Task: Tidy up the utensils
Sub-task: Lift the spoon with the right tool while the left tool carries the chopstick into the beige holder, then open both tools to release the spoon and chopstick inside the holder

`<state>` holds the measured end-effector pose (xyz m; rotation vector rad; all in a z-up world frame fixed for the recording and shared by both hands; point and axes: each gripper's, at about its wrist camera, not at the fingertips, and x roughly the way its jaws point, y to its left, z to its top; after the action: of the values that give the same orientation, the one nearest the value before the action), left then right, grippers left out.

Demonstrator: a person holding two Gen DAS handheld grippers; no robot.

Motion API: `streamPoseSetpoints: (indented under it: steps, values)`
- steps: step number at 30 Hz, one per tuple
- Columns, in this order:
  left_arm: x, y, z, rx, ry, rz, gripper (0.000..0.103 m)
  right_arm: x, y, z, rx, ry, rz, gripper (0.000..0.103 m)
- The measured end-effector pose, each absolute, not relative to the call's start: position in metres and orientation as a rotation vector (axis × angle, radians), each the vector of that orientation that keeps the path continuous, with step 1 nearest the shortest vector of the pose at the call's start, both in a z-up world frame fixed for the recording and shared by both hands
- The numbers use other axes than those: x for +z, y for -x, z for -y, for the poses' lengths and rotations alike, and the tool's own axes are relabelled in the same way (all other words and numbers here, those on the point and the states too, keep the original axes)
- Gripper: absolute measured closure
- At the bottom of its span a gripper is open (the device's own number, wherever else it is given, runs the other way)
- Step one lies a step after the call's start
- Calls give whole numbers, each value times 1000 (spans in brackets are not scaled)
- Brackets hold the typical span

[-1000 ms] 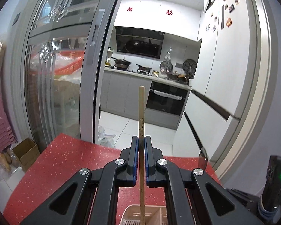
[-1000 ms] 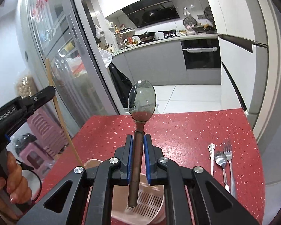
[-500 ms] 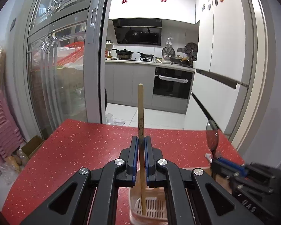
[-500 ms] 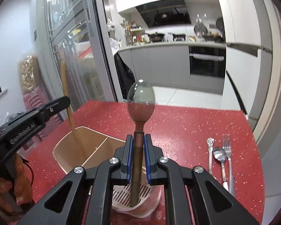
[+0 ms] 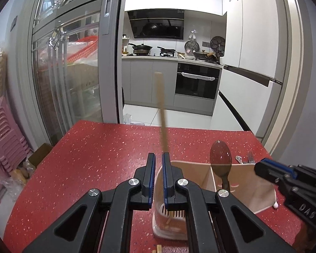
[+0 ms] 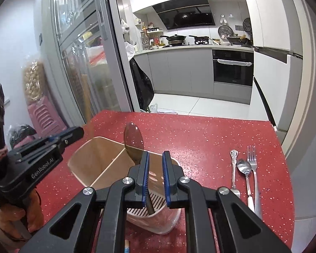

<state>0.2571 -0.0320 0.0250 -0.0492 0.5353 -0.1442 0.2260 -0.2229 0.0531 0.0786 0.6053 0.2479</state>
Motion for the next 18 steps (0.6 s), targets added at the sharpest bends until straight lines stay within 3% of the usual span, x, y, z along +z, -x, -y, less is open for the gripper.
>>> streamPoseSetpoints:
  steps: [5,12,18]
  values:
    - [27,-247,28,-127,38,-561,73,66,-209,224,259,-85,-586,58]
    - [21,-225,11,-105,36,-635,73,78,-173,218,300,-74,-594,45]
    - [-1,-195,-11,-81,61,-717,73,62,-149,213,328,-81,-708,36]
